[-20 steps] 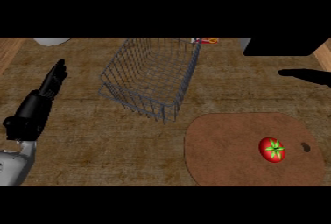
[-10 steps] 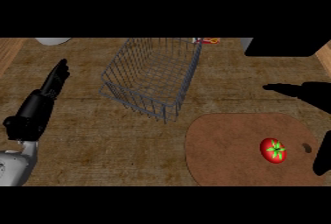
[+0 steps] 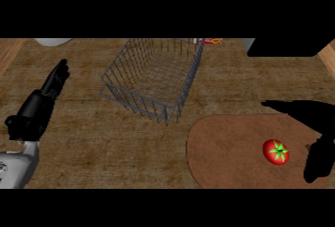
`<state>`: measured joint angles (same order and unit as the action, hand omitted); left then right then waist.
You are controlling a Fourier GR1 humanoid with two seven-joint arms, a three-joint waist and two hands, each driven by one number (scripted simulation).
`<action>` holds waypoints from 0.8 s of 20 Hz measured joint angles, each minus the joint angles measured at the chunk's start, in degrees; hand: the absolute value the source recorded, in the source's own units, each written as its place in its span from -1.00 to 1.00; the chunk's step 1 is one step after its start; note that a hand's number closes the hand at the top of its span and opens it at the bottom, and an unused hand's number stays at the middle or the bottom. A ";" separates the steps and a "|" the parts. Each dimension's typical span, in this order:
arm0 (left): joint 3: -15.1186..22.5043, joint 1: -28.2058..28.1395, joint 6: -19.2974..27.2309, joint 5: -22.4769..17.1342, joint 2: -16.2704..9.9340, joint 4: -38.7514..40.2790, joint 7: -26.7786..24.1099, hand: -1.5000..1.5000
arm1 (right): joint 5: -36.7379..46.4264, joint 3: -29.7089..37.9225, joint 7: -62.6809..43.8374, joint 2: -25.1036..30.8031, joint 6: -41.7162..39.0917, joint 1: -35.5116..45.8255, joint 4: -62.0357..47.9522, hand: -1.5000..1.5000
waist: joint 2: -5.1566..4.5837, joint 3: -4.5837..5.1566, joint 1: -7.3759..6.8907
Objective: Pick the tomato from the cutting board and place it in the basket
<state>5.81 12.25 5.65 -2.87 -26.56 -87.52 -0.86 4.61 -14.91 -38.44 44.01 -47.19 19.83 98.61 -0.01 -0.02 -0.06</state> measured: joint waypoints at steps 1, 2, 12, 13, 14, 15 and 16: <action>-0.09 -0.36 -0.36 0.27 0.52 0.06 -0.13 0.00 | 1.27 0.59 1.13 -0.26 -0.30 -0.50 -0.36 -1.00 | 0.00 -0.01 0.00; -0.61 -0.69 -1.17 0.36 0.48 0.33 -0.70 0.00 | 2.95 0.74 2.31 -0.83 -0.44 -0.87 -0.86 -1.00 | 0.00 0.00 -0.02; -3.30 -0.66 -3.49 3.40 3.08 -0.41 -0.01 0.00 | 16.76 1.74 12.70 -5.63 2.13 -6.11 -2.02 -1.00 | 0.01 0.00 0.01; -3.56 -0.32 -3.75 3.77 3.44 -0.47 0.56 0.00 | 17.02 2.33 12.26 -6.28 1.49 -6.47 -1.25 -1.00 | 0.03 0.00 0.06; -3.90 0.03 -4.28 3.89 3.53 -0.96 1.48 0.00 | 17.33 2.95 12.13 -6.91 0.96 -6.44 -1.18 -1.00 | 0.03 0.01 0.06; -4.11 -0.80 -4.26 4.29 4.00 -0.50 0.21 0.00 | 17.99 2.82 11.93 -7.84 1.25 -7.01 -0.66 -1.00 | 0.04 0.01 0.07; -3.68 -0.86 -3.67 5.26 4.87 -0.73 0.27 0.00 | 18.40 3.55 12.94 -7.73 0.89 -6.98 -1.43 -1.00 | 0.03 0.01 0.05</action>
<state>2.13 11.39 1.98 2.38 -21.69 -88.25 -0.59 23.01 -11.35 -25.50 36.28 -46.30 12.85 97.18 0.02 -0.01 -0.01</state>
